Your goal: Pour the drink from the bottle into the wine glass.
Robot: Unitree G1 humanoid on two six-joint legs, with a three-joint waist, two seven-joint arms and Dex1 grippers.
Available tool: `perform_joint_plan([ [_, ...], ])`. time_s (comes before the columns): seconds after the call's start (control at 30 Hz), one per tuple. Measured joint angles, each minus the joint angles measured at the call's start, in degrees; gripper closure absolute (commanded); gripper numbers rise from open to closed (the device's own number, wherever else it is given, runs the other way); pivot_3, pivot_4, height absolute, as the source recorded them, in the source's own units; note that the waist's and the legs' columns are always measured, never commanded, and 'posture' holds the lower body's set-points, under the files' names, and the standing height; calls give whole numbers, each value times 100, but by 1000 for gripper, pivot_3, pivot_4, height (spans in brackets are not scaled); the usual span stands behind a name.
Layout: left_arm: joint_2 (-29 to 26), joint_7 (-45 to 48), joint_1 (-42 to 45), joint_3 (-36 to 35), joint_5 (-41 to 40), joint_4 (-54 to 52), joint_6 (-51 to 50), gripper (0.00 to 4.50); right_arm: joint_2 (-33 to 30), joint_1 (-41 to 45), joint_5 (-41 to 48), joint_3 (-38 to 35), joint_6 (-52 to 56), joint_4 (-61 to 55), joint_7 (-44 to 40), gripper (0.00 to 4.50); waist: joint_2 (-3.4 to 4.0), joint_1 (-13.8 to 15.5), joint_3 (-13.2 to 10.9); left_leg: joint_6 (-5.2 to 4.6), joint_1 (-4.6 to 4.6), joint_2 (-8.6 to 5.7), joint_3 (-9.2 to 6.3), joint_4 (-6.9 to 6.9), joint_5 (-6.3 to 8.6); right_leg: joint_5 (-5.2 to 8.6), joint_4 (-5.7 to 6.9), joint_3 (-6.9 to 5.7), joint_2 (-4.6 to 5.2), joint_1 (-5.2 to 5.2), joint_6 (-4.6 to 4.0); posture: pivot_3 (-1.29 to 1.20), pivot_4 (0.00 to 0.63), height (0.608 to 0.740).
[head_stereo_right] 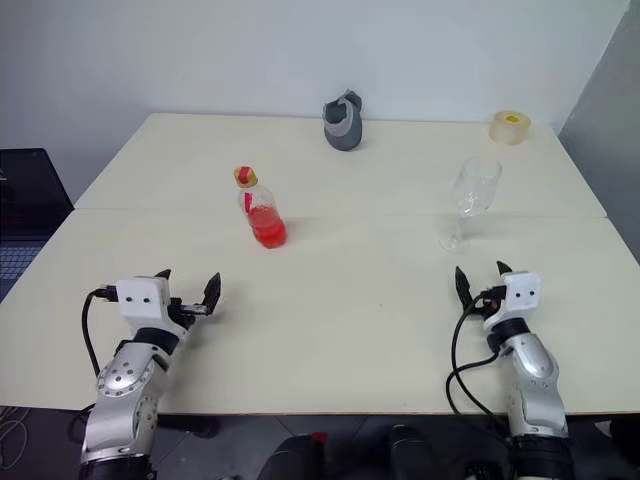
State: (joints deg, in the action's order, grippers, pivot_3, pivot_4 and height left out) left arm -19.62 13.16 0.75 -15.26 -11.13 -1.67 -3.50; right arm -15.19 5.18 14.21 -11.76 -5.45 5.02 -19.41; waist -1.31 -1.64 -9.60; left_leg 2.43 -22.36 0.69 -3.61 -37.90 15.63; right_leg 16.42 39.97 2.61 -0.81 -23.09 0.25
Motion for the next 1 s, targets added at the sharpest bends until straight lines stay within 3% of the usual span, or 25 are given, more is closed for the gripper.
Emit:
perform_joint_plan([
  [1.0, 92, 150, -87, 8, -64, -229, 205, 10, 149, 105, 181, -44, 4, -239, 74, 0, 0, 0, 0, 0, 0, 0, 0, 0, 0, 0, 0, 0, 0, 0, 0, 0, 150, 740],
])
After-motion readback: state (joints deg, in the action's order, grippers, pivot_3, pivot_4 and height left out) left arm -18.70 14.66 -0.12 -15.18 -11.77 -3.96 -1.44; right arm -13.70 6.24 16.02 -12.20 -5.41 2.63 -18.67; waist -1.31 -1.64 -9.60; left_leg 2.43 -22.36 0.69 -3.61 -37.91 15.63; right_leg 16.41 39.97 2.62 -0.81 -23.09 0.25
